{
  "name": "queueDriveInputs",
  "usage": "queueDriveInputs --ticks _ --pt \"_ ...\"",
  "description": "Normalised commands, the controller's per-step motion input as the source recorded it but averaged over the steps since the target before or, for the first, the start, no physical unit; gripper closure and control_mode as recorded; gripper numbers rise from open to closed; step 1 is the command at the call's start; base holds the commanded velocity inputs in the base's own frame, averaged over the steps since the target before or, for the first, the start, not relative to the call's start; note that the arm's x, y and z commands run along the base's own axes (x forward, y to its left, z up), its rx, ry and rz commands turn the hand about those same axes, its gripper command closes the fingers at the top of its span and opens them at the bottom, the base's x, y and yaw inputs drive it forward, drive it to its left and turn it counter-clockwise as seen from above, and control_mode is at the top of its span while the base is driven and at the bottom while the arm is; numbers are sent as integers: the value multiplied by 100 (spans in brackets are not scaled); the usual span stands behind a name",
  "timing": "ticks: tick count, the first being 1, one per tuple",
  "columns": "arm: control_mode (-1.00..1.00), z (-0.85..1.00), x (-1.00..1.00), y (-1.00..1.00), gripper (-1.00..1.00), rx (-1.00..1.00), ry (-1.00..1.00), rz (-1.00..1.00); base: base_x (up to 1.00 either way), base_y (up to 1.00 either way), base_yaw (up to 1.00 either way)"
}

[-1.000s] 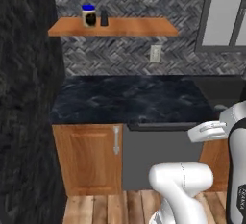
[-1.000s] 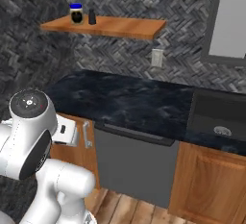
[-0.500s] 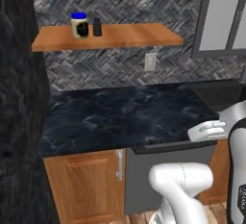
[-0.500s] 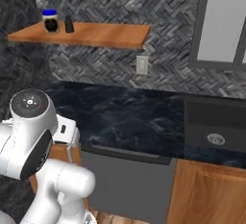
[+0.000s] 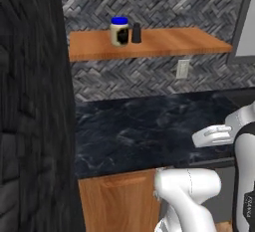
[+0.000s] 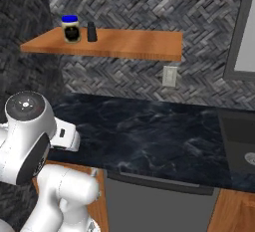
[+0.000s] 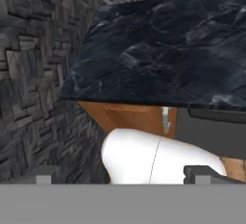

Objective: Collect the turmeric, mayonnaise, and shaker from the cabinet and place them next to the stove.

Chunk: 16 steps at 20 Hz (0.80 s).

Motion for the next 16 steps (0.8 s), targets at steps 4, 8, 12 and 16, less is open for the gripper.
queueDriveInputs --ticks 4,8,12,16 --pt "100 0 0 0 -100 0 0 0 64 6 1" --pt "100 0 0 0 -100 0 0 0 72 0 2" --pt "100 0 0 0 -100 0 0 0 77 8 4" --pt "-100 5 19 6 -100 3 -2 3 61 21 8"
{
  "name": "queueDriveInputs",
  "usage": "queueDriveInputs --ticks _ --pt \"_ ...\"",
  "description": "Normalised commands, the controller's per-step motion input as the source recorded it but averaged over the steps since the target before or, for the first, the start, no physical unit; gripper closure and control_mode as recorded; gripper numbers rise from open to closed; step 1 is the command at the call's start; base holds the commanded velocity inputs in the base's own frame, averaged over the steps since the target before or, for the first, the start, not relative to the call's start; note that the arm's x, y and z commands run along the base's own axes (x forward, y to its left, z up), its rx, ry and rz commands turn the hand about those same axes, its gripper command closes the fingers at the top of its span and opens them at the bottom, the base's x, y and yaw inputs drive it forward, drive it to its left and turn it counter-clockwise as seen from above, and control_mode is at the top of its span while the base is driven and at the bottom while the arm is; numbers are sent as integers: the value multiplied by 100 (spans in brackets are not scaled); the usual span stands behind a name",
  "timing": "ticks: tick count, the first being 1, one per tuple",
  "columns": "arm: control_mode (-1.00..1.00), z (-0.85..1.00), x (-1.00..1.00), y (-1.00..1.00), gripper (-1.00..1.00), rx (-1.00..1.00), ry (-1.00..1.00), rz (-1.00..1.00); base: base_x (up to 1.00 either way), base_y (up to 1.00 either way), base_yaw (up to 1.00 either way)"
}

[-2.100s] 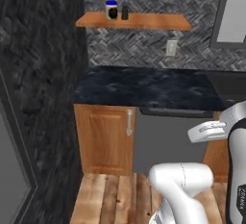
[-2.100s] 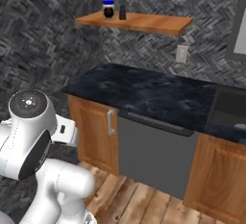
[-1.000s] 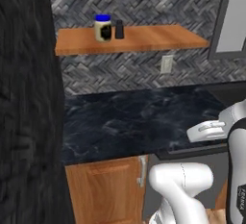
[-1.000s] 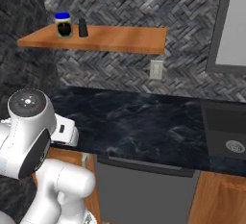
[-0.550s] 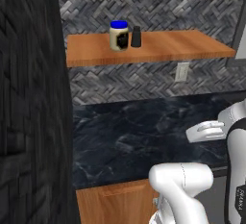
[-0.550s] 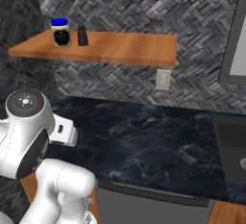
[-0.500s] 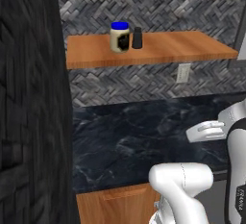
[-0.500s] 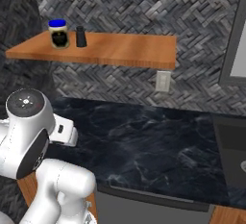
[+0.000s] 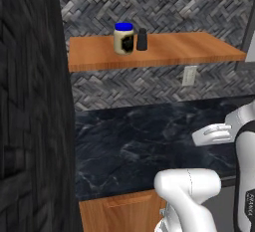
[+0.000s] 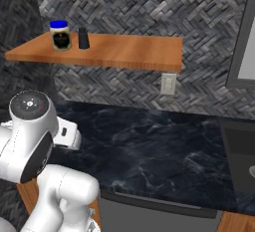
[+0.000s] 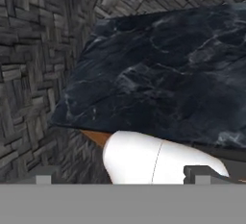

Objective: Collect the turmeric, mayonnaise, and shaker from the cabinet and place them next to the stove.

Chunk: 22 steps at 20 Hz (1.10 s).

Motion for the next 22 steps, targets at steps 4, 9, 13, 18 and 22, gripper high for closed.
queueDriveInputs --ticks 4,9,13,18,22 --pt "-100 55 53 8 -100 12 -17 11 0 0 0" --pt "-100 96 16 18 -100 4 -24 2 0 0 0" --pt "-100 98 0 34 -100 0 -25 0 0 0 0" --pt "-100 86 13 52 -100 0 -26 0 0 0 0" --pt "-100 46 16 43 -100 0 -26 -3 0 0 0"
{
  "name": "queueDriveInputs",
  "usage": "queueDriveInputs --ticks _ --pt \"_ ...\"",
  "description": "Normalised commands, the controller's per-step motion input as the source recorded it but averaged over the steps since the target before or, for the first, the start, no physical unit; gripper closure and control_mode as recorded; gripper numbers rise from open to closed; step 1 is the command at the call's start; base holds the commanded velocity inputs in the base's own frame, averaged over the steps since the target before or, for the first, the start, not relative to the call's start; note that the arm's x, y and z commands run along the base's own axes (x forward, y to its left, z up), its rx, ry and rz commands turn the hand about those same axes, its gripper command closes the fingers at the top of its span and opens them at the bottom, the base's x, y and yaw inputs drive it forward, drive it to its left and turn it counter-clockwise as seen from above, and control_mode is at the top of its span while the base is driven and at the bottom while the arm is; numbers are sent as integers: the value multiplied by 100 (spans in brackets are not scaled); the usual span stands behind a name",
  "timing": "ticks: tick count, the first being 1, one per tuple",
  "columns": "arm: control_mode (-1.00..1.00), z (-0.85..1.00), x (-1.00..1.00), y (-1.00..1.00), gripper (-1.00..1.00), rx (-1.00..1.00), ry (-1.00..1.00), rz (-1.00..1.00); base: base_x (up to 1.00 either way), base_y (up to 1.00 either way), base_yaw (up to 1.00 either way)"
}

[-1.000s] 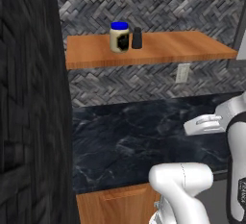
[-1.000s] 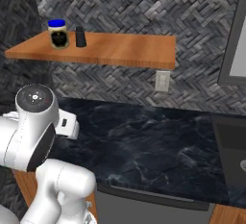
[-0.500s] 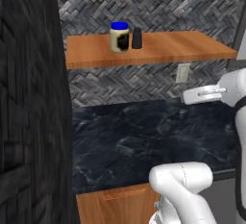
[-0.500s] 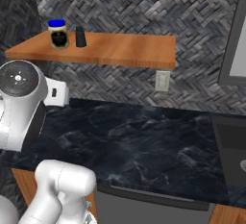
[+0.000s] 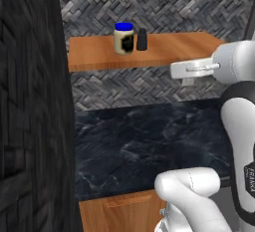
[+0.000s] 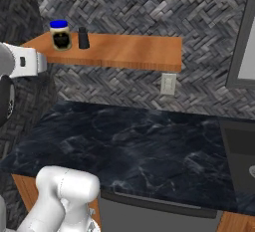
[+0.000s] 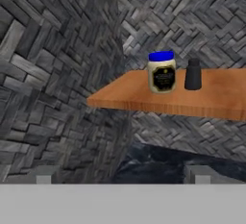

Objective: Collect the turmeric, mayonnaise, and shaker from the cabinet and place them next to the stove.

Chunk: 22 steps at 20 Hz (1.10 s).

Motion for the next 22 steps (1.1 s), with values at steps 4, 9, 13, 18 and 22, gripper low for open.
queueDriveInputs --ticks 4,9,13,18,22 --pt "-100 25 29 29 -100 0 -26 -3 0 0 0" --pt "-100 30 27 23 -100 0 -12 -1 0 0 0" --pt "-100 1 12 -1 -100 0 0 0 0 0 0" --pt "-100 3 20 -1 -100 0 1 0 0 0 0" --pt "-100 26 31 -2 -100 0 0 0 0 0 0"
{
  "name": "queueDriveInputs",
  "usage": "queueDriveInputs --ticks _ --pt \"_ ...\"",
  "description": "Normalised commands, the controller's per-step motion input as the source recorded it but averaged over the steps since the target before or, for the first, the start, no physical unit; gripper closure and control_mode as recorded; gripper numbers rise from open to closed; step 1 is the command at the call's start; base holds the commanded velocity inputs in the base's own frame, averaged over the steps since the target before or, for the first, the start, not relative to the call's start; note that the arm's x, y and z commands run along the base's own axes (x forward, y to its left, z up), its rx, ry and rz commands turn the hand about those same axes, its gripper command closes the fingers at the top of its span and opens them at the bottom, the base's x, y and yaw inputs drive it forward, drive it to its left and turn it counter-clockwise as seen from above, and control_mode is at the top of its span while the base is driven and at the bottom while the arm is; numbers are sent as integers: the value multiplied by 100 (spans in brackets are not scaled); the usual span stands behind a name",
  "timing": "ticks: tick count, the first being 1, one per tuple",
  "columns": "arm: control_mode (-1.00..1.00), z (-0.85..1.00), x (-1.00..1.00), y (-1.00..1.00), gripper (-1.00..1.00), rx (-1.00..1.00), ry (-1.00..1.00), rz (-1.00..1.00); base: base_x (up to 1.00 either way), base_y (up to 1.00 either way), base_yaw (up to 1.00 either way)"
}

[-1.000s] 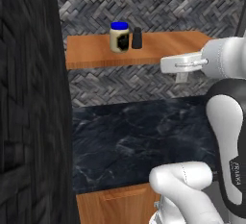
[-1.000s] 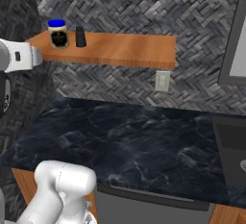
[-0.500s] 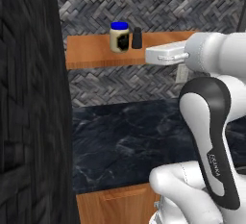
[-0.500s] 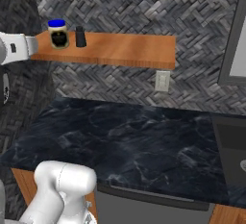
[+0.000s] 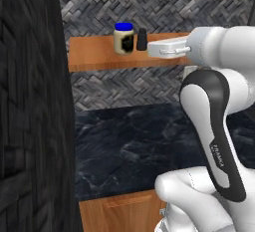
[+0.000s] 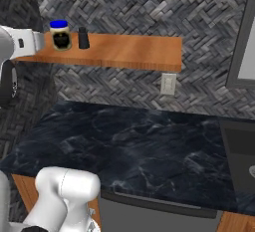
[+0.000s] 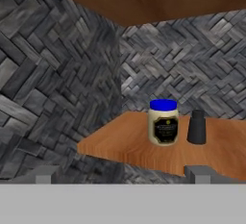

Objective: Collect the turmeric, mayonnaise, and shaker from the cabinet and place them next to the stove.

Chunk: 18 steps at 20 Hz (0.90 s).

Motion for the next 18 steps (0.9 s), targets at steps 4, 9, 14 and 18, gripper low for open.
queueDriveInputs --ticks 4,9,14,18 --pt "-100 31 28 0 -100 0 0 0 0 0 0" --pt "-100 25 20 0 -100 0 0 0 0 0 0" --pt "-100 12 23 0 -100 0 0 -1 0 0 0" --pt "-100 0 33 -1 -100 0 2 0 0 0 0"
